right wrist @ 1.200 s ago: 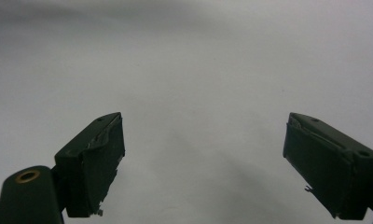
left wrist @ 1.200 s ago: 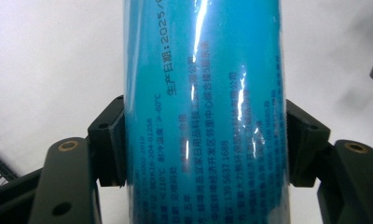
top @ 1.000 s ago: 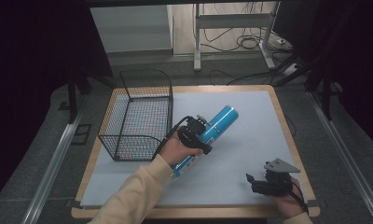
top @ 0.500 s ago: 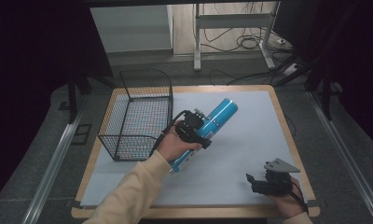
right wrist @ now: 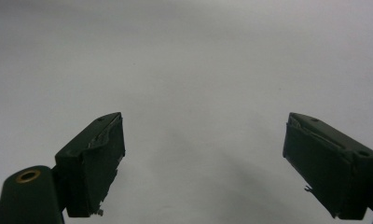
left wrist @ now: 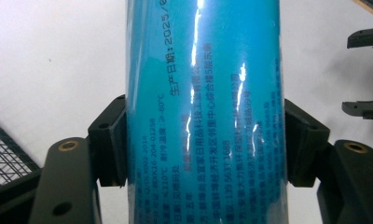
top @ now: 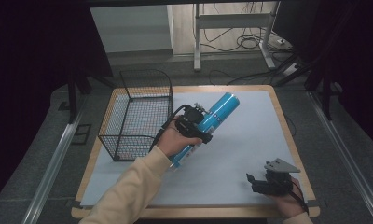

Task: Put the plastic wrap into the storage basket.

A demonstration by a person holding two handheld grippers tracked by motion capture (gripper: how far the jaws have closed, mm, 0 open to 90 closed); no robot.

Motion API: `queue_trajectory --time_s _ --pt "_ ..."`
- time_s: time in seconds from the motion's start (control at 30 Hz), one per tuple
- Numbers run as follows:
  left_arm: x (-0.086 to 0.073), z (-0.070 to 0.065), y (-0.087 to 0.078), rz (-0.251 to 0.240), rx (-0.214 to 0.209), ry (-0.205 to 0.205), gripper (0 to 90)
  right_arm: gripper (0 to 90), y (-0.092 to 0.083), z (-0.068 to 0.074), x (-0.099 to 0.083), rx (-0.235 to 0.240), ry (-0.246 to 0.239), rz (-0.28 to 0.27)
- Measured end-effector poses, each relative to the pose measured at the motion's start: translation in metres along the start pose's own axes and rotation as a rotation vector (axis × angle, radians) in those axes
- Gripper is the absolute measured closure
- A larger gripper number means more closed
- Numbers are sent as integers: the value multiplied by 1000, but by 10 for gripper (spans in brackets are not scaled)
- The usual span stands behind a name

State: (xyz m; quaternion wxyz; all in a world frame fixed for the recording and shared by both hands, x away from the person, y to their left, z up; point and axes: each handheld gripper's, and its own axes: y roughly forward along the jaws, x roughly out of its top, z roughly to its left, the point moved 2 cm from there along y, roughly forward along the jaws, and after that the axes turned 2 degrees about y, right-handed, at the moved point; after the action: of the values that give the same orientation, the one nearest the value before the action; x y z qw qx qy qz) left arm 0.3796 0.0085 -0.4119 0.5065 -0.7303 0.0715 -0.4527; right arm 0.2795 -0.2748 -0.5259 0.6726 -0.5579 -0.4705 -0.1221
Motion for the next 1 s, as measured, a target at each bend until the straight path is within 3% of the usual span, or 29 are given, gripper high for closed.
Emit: queue_trajectory --time_s 0.2,0.3,0.37,0.83,1.0 --pt "4 3 -4 -10 1 -5 316 130 0 0 0 0 2 0" --pt "5 7 -7 -19 -21 -20 316 130 0 0 0 0 4 0" --pt "6 8 -9 -25 -5 -16 316 130 0 -1 0 -1 3 0" --pt "13 19 -21 -46 -3 -29 317 130 1 -1 -1 -2 10 8" --pt "18 24 -25 -55 16 -33 317 131 1 -1 -1 -4 7 7"
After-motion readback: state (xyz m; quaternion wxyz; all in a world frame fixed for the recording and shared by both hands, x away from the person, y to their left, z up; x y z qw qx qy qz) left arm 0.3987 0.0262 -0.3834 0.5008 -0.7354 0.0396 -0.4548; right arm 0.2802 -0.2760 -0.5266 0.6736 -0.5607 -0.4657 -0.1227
